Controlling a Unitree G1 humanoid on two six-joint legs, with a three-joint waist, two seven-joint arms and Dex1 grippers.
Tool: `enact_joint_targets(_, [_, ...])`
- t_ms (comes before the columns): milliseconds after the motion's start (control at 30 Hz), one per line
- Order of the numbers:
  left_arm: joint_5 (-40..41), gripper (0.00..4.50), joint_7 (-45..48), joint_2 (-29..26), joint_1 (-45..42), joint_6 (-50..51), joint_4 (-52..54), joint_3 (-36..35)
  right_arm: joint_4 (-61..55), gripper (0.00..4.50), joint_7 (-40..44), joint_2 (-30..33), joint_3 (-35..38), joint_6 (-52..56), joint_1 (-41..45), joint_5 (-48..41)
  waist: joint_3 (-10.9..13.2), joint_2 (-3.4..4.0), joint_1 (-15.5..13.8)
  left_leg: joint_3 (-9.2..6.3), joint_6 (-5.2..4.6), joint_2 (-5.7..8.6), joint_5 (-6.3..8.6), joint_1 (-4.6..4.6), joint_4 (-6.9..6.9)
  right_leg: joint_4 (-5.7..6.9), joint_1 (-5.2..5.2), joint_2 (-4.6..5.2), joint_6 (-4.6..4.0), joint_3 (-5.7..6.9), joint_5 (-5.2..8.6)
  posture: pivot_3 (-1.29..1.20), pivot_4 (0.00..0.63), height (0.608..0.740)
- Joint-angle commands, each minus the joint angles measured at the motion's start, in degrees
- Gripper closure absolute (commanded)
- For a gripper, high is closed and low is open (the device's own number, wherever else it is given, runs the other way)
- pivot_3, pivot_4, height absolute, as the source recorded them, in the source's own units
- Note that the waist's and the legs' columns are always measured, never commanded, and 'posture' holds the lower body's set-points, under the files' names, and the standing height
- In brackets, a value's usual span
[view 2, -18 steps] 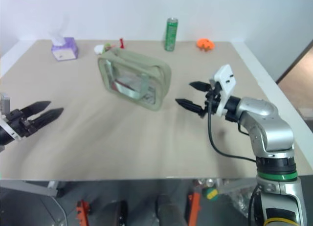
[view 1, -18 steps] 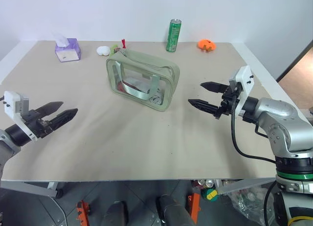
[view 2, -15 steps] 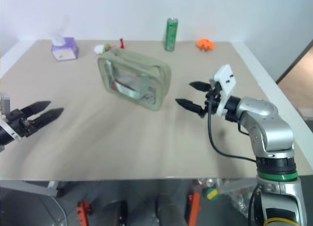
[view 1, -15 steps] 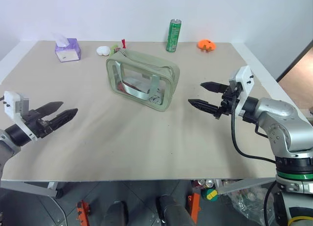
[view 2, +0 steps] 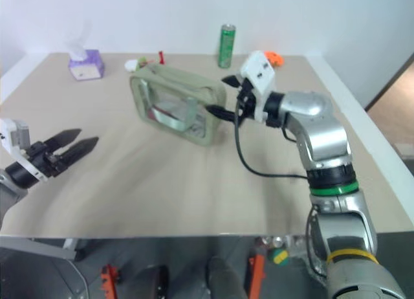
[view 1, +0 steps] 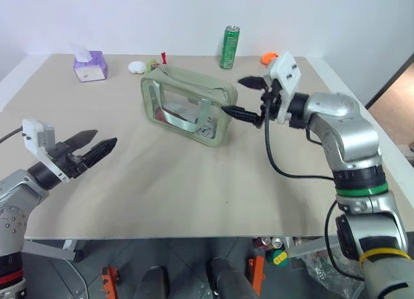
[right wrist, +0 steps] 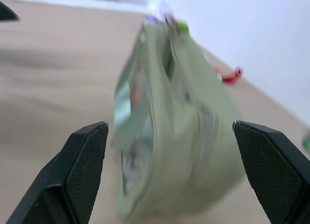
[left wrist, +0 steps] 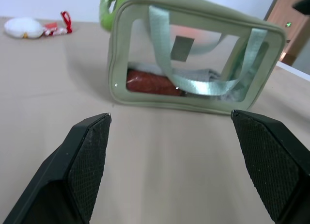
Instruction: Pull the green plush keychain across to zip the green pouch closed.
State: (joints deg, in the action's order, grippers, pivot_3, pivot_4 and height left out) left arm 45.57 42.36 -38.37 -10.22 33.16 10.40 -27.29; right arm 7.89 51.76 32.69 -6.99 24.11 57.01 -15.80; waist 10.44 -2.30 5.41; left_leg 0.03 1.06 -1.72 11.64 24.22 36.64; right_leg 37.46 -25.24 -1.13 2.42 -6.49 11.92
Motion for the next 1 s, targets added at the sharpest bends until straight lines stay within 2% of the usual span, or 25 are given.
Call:
enact_joint_targets(33, [0.78, 0.40, -0.99, 0.75, -0.52, -1.47, 3.50, -0.52, 4.91, 0.24, 5.16, -1.86, -2.38, -7.26, 5.10, 2.16, -0.01, -0.02, 0.07, 0.01, 0.00, -0.01, 0.00, 0.00, 0.00, 0.00, 0.00, -0.01, 0.00, 0.00, 0.00, 0.00, 0.150, 0.740])
enact_joint_targets(233, [0.72, 0.40, -1.56, 2.00, 2.40, -2.25, 5.84, -1.25, 15.32, 0.24, 9.10, -5.80, -5.10, -15.34, 8.38, 5.91, -0.02, -0.03, 0.01, -0.05, 0.00, 0.05, 0.00, 0.01, 0.00, 0.00, 0.03, 0.09, -0.23, 0.08, -0.11, 0.00, 0.150, 0.740])
enact_joint_targets(500, [2.14, 0.40, -2.88, 2.60, 3.94, -2.24, 8.33, -2.41, 32.16, 0.24, 8.99, -9.45, -4.89, -24.99, 15.35, 10.75, -0.02, -0.03, 0.07, -0.08, 0.09, 0.06, -0.05, 0.01, 0.00, 0.04, 0.02, 0.10, -0.28, 0.12, -0.15, 0.00, 0.150, 0.740])
enact_joint_targets(1000, [2.38, 0.40, -3.75, 3.06, 4.20, -3.10, 8.87, -1.28, 41.01, 0.24, 10.03, -11.48, -5.47, -31.20, 15.83, 14.87, -0.01, -0.02, 0.10, -0.11, 0.12, 0.07, -0.07, 0.01, -0.02, 0.07, 0.02, 0.09, -0.32, 0.13, -0.16, 0.00, 0.150, 0.740])
